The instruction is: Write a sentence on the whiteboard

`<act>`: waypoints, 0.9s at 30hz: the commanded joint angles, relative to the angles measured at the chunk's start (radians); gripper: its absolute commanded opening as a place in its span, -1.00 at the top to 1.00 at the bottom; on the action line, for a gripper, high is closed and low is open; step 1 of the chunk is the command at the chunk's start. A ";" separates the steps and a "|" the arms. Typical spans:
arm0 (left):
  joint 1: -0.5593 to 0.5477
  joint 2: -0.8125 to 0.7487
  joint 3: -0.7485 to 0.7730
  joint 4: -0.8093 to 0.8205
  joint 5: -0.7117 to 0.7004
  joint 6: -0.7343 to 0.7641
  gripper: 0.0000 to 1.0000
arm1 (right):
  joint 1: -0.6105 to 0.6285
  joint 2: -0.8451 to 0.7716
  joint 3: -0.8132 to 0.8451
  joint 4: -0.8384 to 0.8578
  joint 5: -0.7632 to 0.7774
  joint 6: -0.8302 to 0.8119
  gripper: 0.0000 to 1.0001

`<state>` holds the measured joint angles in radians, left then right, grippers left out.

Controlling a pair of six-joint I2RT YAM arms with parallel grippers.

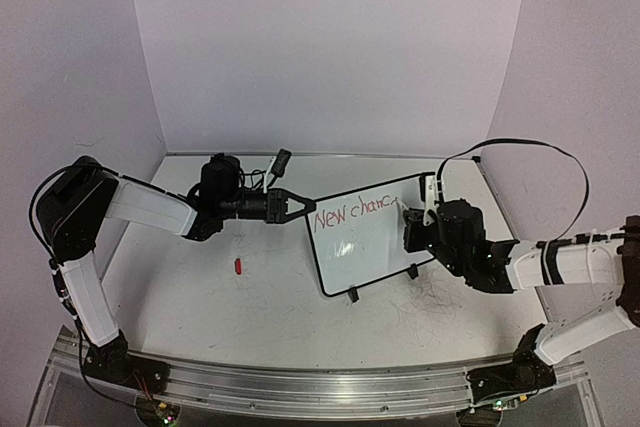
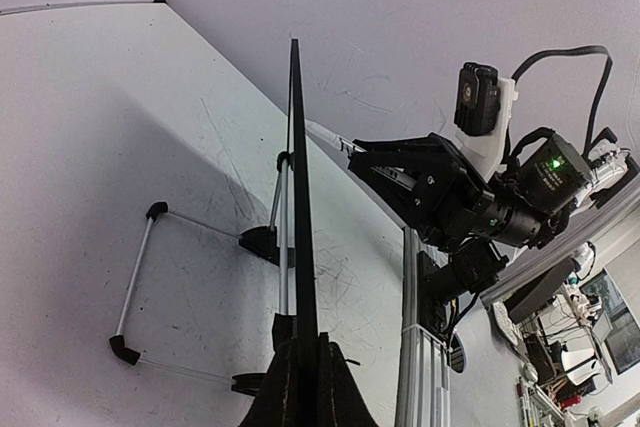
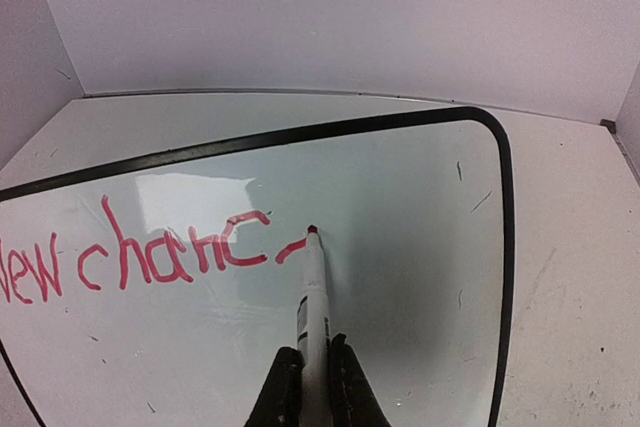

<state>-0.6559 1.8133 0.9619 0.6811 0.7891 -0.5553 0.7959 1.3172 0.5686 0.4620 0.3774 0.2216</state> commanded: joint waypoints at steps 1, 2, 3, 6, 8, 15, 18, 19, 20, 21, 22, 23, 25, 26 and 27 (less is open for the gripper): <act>-0.014 0.001 0.026 -0.046 0.046 -0.004 1.00 | -0.009 0.022 0.036 0.019 -0.022 -0.023 1.00; -0.014 0.001 0.025 -0.046 0.046 -0.004 1.00 | -0.009 0.023 0.036 0.019 -0.027 -0.025 1.00; -0.014 0.001 0.025 -0.046 0.046 -0.005 1.00 | -0.009 0.024 0.036 0.020 -0.033 -0.028 1.00; -0.015 0.000 0.026 -0.046 0.047 -0.004 1.00 | -0.010 0.030 0.037 0.024 -0.051 -0.032 1.00; -0.014 -0.001 0.026 -0.046 0.047 -0.003 1.00 | -0.010 0.031 0.037 0.029 -0.057 -0.034 1.00; -0.014 0.001 0.026 -0.046 0.046 -0.003 1.00 | -0.010 0.038 0.044 0.037 -0.075 -0.042 1.00; -0.014 0.001 0.025 -0.046 0.047 -0.003 1.00 | -0.009 0.039 0.042 0.034 -0.075 -0.037 1.00; -0.014 0.000 0.025 -0.045 0.046 -0.003 1.00 | -0.009 0.039 0.042 0.029 -0.074 -0.034 1.00; -0.014 0.000 0.025 -0.047 0.047 -0.003 1.00 | -0.010 0.037 0.042 0.023 -0.075 -0.029 1.00; -0.014 -0.001 0.025 -0.047 0.046 -0.003 1.00 | -0.009 0.034 0.040 0.018 -0.077 -0.027 1.00; -0.014 -0.001 0.025 -0.047 0.046 -0.003 1.00 | -0.010 0.031 0.037 0.015 -0.079 -0.023 1.00; -0.014 -0.002 0.024 -0.047 0.047 -0.002 1.00 | -0.010 0.029 0.034 0.011 -0.079 -0.020 1.00; -0.014 -0.003 0.024 -0.047 0.047 -0.001 1.00 | -0.009 0.028 0.028 0.001 -0.079 -0.012 1.00; -0.014 -0.003 0.024 -0.047 0.047 -0.001 1.00 | -0.010 0.028 0.025 -0.004 -0.079 -0.008 1.00; -0.014 -0.003 0.024 -0.047 0.047 -0.001 1.00 | -0.009 0.027 0.020 -0.008 -0.081 -0.004 1.00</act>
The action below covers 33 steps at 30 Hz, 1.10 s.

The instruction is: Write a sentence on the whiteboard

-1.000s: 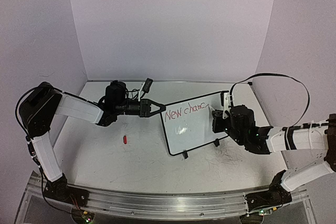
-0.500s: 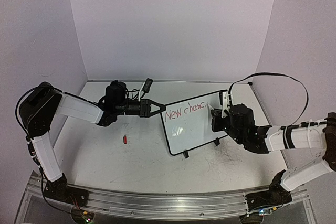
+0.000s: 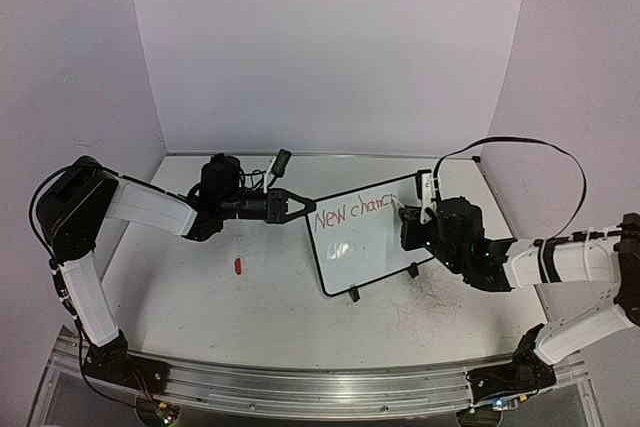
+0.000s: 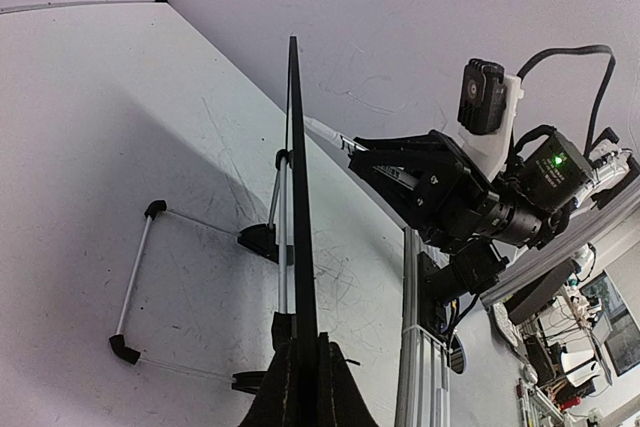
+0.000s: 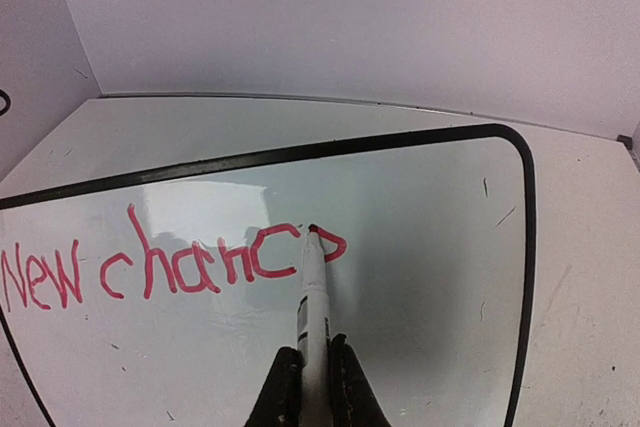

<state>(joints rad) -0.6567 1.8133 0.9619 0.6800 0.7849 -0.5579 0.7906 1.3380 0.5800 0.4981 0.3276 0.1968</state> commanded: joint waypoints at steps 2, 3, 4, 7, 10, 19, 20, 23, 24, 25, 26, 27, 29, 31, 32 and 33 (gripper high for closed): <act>-0.014 -0.005 0.024 -0.046 0.050 0.002 1.00 | -0.004 0.000 -0.002 -0.049 -0.034 0.028 1.00; -0.014 -0.005 0.024 -0.047 0.051 0.003 1.00 | -0.004 -0.003 -0.007 -0.051 -0.034 0.031 1.00; -0.014 -0.004 0.024 -0.047 0.051 0.003 1.00 | -0.004 -0.007 -0.011 -0.052 -0.034 0.032 1.00; -0.014 -0.003 0.024 -0.048 0.049 0.003 1.00 | -0.004 -0.015 -0.023 -0.056 -0.036 0.036 1.00; -0.013 -0.002 0.024 -0.048 0.048 0.003 1.00 | -0.004 -0.019 -0.028 -0.057 -0.042 0.041 1.00; -0.014 -0.002 0.024 -0.049 0.051 0.004 1.00 | -0.005 -0.027 -0.040 -0.073 -0.040 0.059 1.00; -0.014 -0.002 0.024 -0.049 0.051 0.003 1.00 | -0.005 -0.028 -0.041 -0.075 -0.039 0.060 1.00; -0.014 -0.002 0.024 -0.049 0.050 0.003 1.00 | -0.005 -0.031 -0.042 -0.081 -0.034 0.065 1.00; -0.014 -0.002 0.024 -0.048 0.050 0.003 1.00 | -0.005 -0.031 -0.042 -0.083 -0.031 0.066 1.00; -0.014 -0.002 0.024 -0.048 0.051 0.004 1.00 | -0.005 -0.032 -0.043 -0.085 -0.028 0.067 1.00; -0.014 -0.002 0.024 -0.049 0.051 0.004 1.00 | -0.004 -0.032 -0.043 -0.086 -0.026 0.068 1.00; -0.014 -0.002 0.024 -0.049 0.051 0.003 1.00 | -0.004 -0.033 -0.043 -0.089 -0.022 0.069 1.00; -0.014 -0.002 0.024 -0.049 0.051 0.003 1.00 | -0.005 -0.034 -0.041 -0.091 -0.018 0.070 1.00; -0.014 -0.002 0.024 -0.048 0.050 0.003 1.00 | -0.004 -0.035 -0.041 -0.095 -0.014 0.073 1.00; -0.014 -0.002 0.024 -0.048 0.050 0.003 1.00 | -0.004 -0.036 -0.042 -0.097 -0.012 0.074 1.00; -0.014 -0.002 0.024 -0.048 0.051 0.003 1.00 | -0.005 -0.038 -0.043 -0.098 -0.010 0.075 1.00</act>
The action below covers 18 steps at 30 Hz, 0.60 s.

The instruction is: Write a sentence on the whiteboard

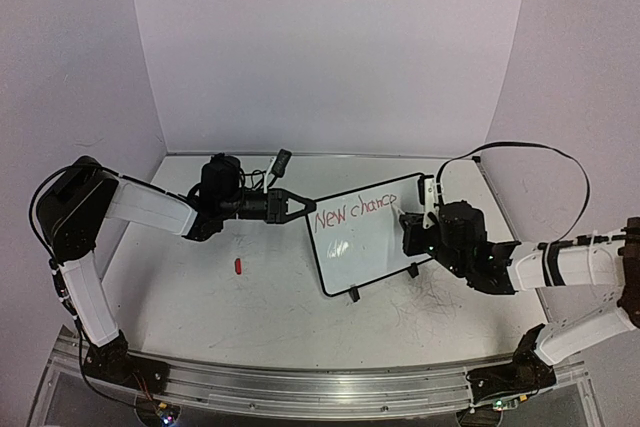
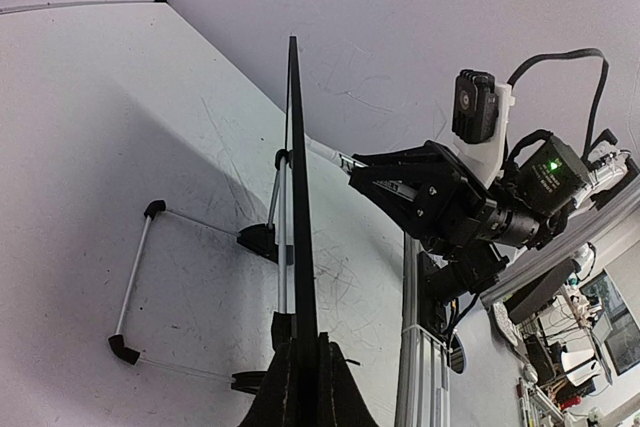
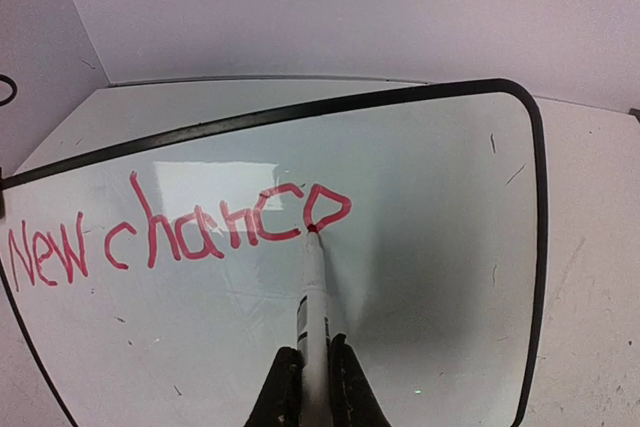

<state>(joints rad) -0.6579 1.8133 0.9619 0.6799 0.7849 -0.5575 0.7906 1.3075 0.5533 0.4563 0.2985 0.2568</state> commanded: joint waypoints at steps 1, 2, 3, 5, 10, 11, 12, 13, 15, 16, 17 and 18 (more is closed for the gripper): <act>-0.012 -0.002 0.024 -0.049 0.051 0.003 1.00 | -0.004 -0.009 -0.016 -0.058 0.022 0.016 1.00; -0.012 -0.002 0.024 -0.049 0.051 0.004 1.00 | -0.004 -0.011 -0.017 -0.059 0.024 0.018 1.00; -0.012 -0.002 0.024 -0.049 0.051 0.004 1.00 | -0.004 -0.011 -0.017 -0.059 0.028 0.019 1.00; -0.012 -0.002 0.024 -0.049 0.051 0.004 1.00 | -0.004 -0.010 -0.017 -0.059 0.040 0.019 1.00; -0.012 -0.003 0.024 -0.049 0.051 0.004 1.00 | -0.004 -0.005 -0.008 -0.057 0.086 0.020 1.00; -0.012 -0.004 0.024 -0.049 0.051 0.004 1.00 | -0.004 -0.006 -0.007 -0.055 0.096 0.019 1.00; -0.012 -0.004 0.024 -0.049 0.050 0.004 1.00 | -0.004 -0.008 -0.003 -0.053 0.106 0.017 1.00; -0.012 -0.006 0.024 -0.049 0.050 0.004 1.00 | -0.004 -0.013 -0.001 -0.047 0.111 0.011 1.00; -0.012 -0.006 0.024 -0.049 0.050 0.004 1.00 | -0.004 -0.036 -0.001 -0.023 0.104 -0.004 1.00; -0.012 -0.007 0.024 -0.049 0.051 0.004 1.00 | -0.004 -0.055 -0.005 -0.007 0.095 -0.013 1.00; -0.012 -0.008 0.024 -0.048 0.050 0.004 1.00 | -0.004 -0.078 -0.010 0.008 0.084 -0.022 1.00; -0.012 -0.008 0.024 -0.049 0.051 0.004 1.00 | -0.004 -0.094 -0.013 0.021 0.076 -0.024 1.00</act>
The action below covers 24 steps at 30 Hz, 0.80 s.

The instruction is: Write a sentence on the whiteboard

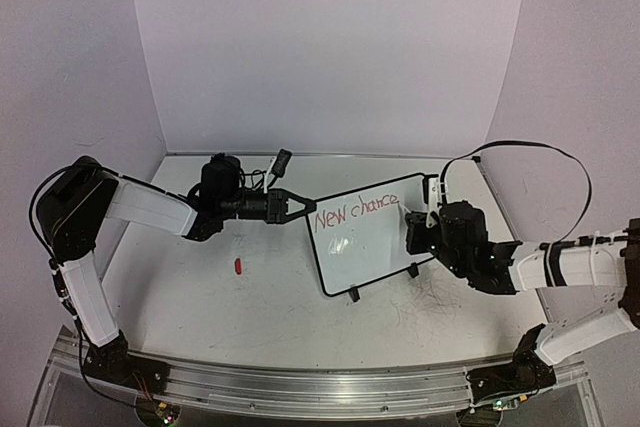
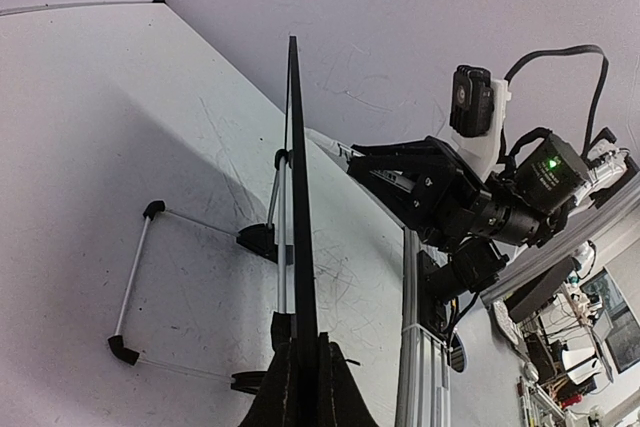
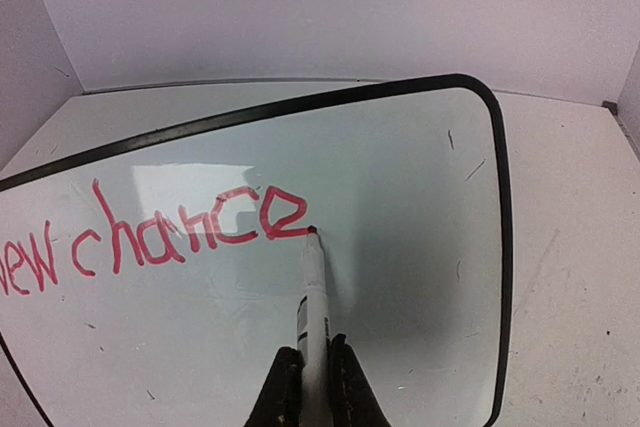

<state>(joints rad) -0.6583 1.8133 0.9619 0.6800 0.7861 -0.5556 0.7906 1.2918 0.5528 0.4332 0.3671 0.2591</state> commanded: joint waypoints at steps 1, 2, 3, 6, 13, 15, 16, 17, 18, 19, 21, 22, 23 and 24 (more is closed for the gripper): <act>-0.012 -0.008 0.024 -0.050 0.049 0.002 1.00 | -0.004 -0.090 -0.012 0.049 0.001 -0.029 1.00; -0.012 -0.009 0.024 -0.049 0.049 0.002 1.00 | -0.006 -0.090 -0.009 0.049 -0.001 -0.032 1.00; -0.012 -0.009 0.024 -0.049 0.049 0.002 1.00 | -0.011 -0.083 -0.005 0.049 -0.008 -0.033 1.00; -0.012 -0.010 0.024 -0.049 0.050 0.002 1.00 | -0.026 -0.050 0.012 0.049 -0.036 -0.031 1.00; -0.012 -0.015 0.022 -0.050 0.049 0.004 1.00 | -0.036 -0.015 0.037 0.049 -0.041 -0.044 1.00; -0.012 -0.014 0.023 -0.050 0.050 0.003 1.00 | -0.036 -0.014 0.030 0.058 -0.037 -0.043 1.00; -0.012 -0.014 0.023 -0.050 0.050 0.003 1.00 | -0.037 -0.014 0.027 0.063 -0.034 -0.044 1.00; -0.012 -0.012 0.024 -0.050 0.050 0.002 1.00 | -0.037 -0.014 0.027 0.064 -0.030 -0.045 1.00; -0.012 -0.011 0.024 -0.050 0.051 0.003 1.00 | -0.037 -0.016 0.026 0.065 -0.026 -0.046 1.00; -0.012 -0.011 0.025 -0.050 0.051 0.003 1.00 | -0.038 -0.018 0.025 0.068 -0.023 -0.046 1.00; -0.012 -0.012 0.024 -0.050 0.051 0.002 1.00 | -0.039 -0.023 0.024 0.074 -0.016 -0.047 1.00; -0.012 -0.012 0.024 -0.051 0.050 0.002 1.00 | -0.039 -0.023 0.024 0.076 -0.013 -0.047 1.00; -0.013 -0.012 0.024 -0.051 0.050 0.002 1.00 | -0.041 -0.023 0.024 0.077 -0.011 -0.047 1.00; -0.012 -0.011 0.025 -0.051 0.051 0.002 1.00 | -0.043 -0.021 0.025 0.079 -0.010 -0.047 1.00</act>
<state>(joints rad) -0.6586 1.8133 0.9619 0.6800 0.7910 -0.5507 0.7568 1.2736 0.5510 0.4656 0.3317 0.2227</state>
